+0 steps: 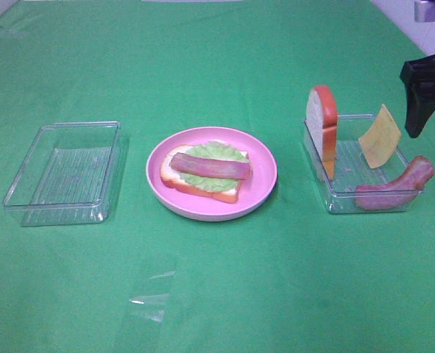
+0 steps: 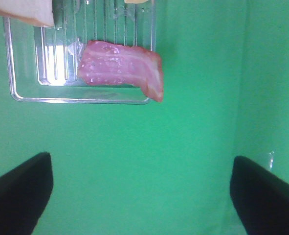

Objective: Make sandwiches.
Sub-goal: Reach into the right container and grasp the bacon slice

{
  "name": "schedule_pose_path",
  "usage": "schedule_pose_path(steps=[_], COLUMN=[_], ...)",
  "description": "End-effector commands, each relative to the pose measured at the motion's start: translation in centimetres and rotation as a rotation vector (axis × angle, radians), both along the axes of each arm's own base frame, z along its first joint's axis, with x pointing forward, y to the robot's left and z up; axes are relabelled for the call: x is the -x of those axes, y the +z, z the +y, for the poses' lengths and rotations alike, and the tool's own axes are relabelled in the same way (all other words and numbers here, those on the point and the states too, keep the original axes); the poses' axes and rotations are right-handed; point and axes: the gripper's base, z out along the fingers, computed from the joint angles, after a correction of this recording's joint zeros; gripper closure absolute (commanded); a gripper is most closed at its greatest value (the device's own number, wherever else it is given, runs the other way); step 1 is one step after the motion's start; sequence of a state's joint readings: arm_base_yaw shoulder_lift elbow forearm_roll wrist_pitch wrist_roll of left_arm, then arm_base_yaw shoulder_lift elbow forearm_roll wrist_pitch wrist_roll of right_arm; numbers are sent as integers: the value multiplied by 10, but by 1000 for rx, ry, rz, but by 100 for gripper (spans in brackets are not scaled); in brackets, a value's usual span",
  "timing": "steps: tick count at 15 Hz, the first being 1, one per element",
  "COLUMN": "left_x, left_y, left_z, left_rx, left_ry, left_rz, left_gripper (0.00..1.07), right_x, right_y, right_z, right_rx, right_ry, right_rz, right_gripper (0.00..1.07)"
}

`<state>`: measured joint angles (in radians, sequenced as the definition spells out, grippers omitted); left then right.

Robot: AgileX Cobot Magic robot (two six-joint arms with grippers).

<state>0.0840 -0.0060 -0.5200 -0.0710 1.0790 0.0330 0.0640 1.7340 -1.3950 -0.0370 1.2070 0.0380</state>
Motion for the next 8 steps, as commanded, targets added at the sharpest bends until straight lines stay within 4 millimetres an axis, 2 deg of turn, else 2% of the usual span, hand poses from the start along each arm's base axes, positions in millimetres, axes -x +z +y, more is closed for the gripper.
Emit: schedule_pose_path(steps=[1, 3, 5, 8], left_x=[2, 2, 2, 2], left_y=[0, 0, 0, 0], left_z=[0, 0, 0, 0], left_rx=[2, 2, 2, 2], left_ry=[5, 5, 5, 5], left_rz=[-19, -19, -19, -19], left_gripper=[6, 6, 6, 6], right_x=[-13, -20, -25, -27], right_y=[-22, -37, -47, -46], right_z=[-1, -6, -33, -66], right_rx=[1, -32, -146, -274], right_ry=[30, 11, -66, -140], right_rz=[72, 99, 94, 28], right_gripper=[11, 11, 11, 11])
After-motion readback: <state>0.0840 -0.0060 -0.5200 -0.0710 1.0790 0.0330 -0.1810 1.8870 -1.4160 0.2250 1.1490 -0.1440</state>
